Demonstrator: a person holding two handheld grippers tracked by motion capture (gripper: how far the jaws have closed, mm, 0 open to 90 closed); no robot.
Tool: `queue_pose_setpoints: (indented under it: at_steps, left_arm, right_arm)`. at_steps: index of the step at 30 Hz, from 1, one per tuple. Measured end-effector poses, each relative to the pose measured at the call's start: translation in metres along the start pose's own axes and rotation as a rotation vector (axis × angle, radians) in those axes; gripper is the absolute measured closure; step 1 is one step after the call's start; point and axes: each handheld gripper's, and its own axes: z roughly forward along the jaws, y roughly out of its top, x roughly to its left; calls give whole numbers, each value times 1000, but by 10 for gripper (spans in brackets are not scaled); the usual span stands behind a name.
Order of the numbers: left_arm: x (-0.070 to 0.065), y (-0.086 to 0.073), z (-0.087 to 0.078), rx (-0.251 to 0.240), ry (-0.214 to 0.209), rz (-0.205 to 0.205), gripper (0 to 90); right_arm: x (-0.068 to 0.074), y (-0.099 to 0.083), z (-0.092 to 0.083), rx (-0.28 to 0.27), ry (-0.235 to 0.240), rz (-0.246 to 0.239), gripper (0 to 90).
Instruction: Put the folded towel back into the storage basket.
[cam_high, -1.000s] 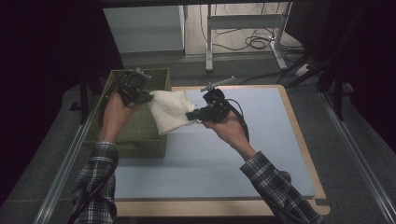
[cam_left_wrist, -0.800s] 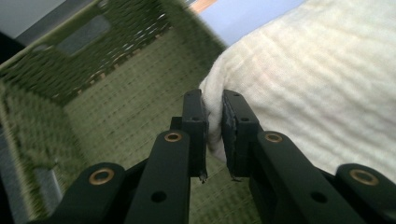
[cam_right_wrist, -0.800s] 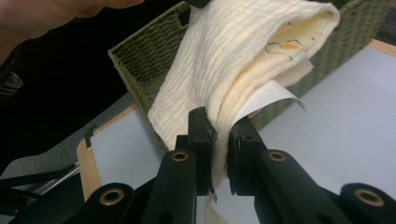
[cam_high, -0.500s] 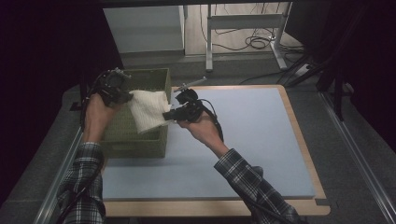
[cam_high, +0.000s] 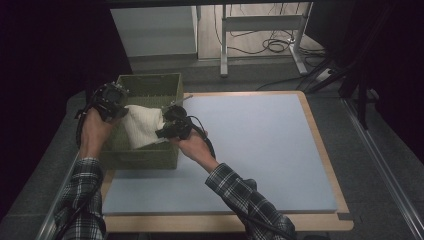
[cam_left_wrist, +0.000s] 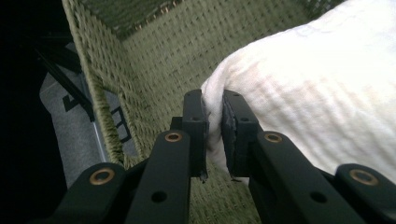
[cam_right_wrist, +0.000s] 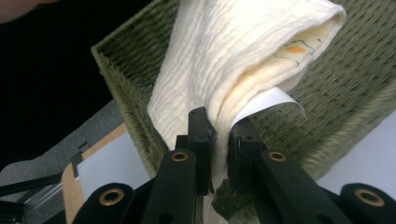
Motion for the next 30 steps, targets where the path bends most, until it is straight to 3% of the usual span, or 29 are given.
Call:
queue_pose_setpoints:
  at_steps: [6,12,15,19,30]
  left_arm:
    - [-2,-2,21,35,5,18,808]
    - [-10,3,44,48,-2,34,807]
    - [-16,5,56,49,-8,37,781]
    - [-22,6,63,27,-17,23,633]
    - [-27,7,57,-11,-70,-16,454]
  right_arm:
    - [-3,-8,22,31,-10,26,808]
    - [-2,-11,32,61,-19,40,798]
    - [-2,-11,36,74,-10,38,736]
    - [3,-8,30,64,-56,-45,607]
    - [1,-1,1,-2,-72,-92,509]
